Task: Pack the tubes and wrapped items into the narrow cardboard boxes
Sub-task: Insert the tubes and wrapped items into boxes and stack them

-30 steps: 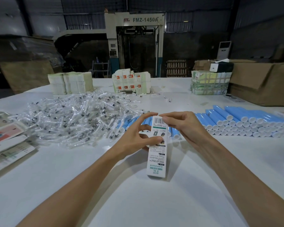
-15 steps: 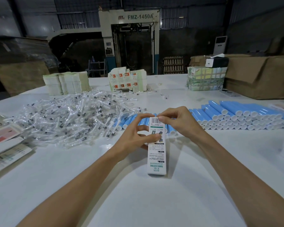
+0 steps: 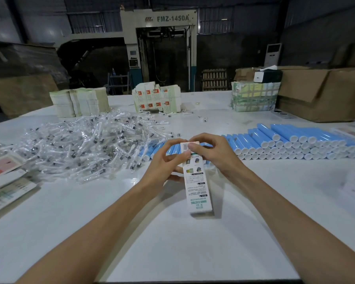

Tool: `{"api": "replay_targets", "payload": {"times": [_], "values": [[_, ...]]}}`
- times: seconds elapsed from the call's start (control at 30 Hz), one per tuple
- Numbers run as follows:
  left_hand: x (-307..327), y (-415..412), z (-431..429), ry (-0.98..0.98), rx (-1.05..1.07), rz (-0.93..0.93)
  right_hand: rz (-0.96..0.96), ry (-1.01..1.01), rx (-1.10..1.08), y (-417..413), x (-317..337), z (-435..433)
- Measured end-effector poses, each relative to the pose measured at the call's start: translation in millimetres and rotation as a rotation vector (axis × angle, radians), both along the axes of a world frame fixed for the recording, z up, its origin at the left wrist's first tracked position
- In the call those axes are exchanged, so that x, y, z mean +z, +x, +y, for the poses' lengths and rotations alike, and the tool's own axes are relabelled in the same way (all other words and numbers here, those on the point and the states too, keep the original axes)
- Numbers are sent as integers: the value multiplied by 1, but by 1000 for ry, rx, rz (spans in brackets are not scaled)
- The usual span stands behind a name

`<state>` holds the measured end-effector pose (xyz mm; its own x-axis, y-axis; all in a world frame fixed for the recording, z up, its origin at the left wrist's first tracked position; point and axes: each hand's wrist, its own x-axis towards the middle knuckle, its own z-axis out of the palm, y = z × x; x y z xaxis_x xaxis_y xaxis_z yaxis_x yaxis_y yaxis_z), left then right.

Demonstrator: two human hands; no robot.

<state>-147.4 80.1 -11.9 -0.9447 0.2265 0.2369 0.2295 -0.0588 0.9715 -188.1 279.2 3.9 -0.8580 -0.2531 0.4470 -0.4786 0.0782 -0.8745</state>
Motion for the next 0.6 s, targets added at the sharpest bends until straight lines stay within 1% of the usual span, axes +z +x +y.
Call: {"api": "replay_targets", "payload": {"times": [0.2, 0.4, 0.47, 0.53, 0.6], "values": [[4, 5, -1, 9, -4, 40, -27, -92, 19, -4, -2, -2], [2, 4, -1, 17, 4, 60, -9, -69, -7, 0, -1, -5], [-1, 2, -2, 30, -2, 64, -29, -94, -10, 3, -3, -8], [-3, -1, -2, 82, -6, 54, -127, -188, 46, 6, -4, -12], [-4, -4, -3, 160, 3, 42, -295, -277, 122, 9, -4, -16]]}}
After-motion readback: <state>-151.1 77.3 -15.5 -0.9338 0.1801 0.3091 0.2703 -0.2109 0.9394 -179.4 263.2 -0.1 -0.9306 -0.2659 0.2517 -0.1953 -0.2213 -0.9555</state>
